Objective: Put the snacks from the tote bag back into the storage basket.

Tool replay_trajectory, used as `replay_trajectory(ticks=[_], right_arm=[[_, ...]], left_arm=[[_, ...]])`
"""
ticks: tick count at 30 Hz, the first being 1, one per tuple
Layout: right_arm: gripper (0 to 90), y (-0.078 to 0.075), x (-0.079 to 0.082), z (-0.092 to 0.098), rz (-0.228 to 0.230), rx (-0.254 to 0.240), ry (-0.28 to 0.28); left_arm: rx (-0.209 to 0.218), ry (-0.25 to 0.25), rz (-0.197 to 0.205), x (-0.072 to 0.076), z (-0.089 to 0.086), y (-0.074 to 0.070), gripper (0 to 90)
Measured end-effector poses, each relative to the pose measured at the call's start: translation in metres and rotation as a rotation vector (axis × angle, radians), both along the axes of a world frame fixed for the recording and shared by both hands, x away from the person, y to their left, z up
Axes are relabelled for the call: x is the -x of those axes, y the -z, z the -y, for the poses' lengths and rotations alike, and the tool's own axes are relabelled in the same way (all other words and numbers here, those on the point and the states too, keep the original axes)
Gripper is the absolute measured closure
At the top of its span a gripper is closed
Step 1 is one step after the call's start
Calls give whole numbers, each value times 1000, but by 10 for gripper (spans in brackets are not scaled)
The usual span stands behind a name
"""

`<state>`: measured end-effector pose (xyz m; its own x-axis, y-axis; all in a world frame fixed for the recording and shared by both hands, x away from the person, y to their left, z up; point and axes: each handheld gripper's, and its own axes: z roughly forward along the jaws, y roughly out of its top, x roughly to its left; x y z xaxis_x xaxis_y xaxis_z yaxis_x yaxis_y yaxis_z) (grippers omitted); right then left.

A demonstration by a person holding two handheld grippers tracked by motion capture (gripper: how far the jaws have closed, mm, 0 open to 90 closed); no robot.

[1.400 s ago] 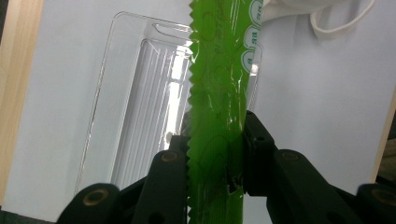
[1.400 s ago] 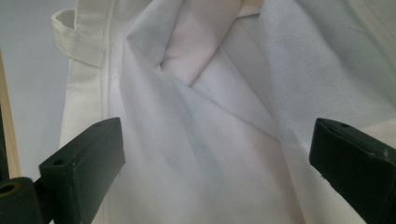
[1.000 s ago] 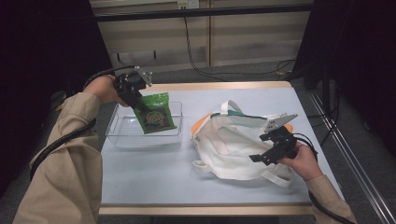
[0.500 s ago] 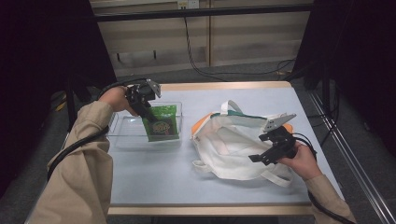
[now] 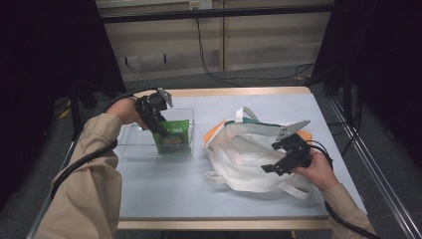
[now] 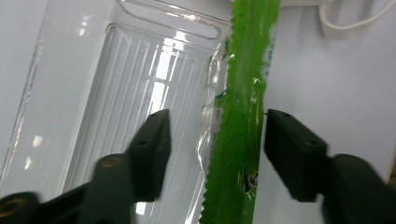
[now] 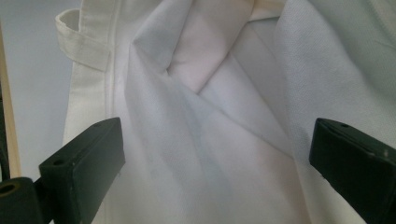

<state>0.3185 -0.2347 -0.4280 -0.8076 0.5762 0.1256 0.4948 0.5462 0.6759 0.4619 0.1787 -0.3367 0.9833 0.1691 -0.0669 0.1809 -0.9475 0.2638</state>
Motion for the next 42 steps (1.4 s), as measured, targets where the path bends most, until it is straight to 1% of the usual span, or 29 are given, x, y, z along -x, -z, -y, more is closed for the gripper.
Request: replay_trajectory(ticks=[1,2,3,4,5,6,7,8,9,10,11,12,13,15,16,19,20,23,26,28,29,31,32,34,36,37,40,41,42], right_arm=[[24,0,0,-1,-3,2,2],[24,0,-1,-1,-2,3,-2],[24,0,-1,-2,-3,4,-3],[24,0,-1,-3,-5,3,-5],[24,1,-2,-4,-8,5,-7],[24,1,-2,-5,-6,9,-12],[24,1,-3,-6,-5,12,-12],[24,1,-2,-6,-9,15,-11],[24,0,-2,-7,-9,20,-7],[24,0,-2,-7,-3,12,-12],[24,-1,-1,-7,-8,14,-9],[24,-2,-1,-8,-5,15,-8],[24,-1,-1,-8,0,15,-12],[25,-1,-1,-8,1,19,-14],[24,-1,-1,-8,-3,16,-11],[25,-2,-1,-8,-3,16,-8],[24,-2,0,-9,-5,16,-5],[24,-1,0,-9,-6,22,-15],[24,-1,-1,-10,-3,23,-19],[24,-2,-1,-10,-2,22,-20],[25,-2,0,-10,-1,24,-19],[25,-3,0,-10,-4,26,-16],[24,-3,-1,-10,2,23,-15],[24,-3,-1,-10,1,16,-21],[25,-3,-1,-11,-3,11,-21],[24,-3,-1,-11,0,15,-25],[25,-3,0,-13,-4,19,-29],[24,-2,-1,-14,-3,17,-29],[24,-2,0,-14,-5,16,-29]], left_arm=[[1,-21,-9,0,-2,0,371],[-3,-37,-6,0,-3,-1,338],[-2,-40,-7,0,-5,-1,317],[-15,-27,6,-1,-7,-2,298],[-1,-64,10,1,-9,-2,262],[-4,-49,20,0,-11,-2,235],[27,-105,16,4,-12,-2,228],[31,-116,22,4,-14,-2,213],[49,-131,19,5,-16,-2,194],[47,-138,24,6,-18,-3,185],[50,-137,25,6,-20,-4,182],[43,-142,35,7,-22,-5,178],[42,-140,36,7,-24,-6,173],[51,-158,37,8,-27,-7,162],[48,-154,39,9,-29,-8,161],[62,-174,36,11,-35,-7,144],[67,-180,44,12,-37,-7,142],[87,-194,47,16,-44,-8,134],[95,-210,48,20,-52,-7,126],[94,-216,56,23,-56,-7,122],[100,-228,56,24,-59,-6,121],[90,-221,63,25,-62,-7,118],[107,-240,60,28,-62,-6,117],[108,-230,65,31,-63,-6,114],[120,-242,67,36,-63,-6,109],[108,-215,69,36,-63,-7,110],[115,-211,74,41,-64,-7,102],[119,-214,72,43,-64,-6,100],[132,-233,70,45,-64,-5,99]])
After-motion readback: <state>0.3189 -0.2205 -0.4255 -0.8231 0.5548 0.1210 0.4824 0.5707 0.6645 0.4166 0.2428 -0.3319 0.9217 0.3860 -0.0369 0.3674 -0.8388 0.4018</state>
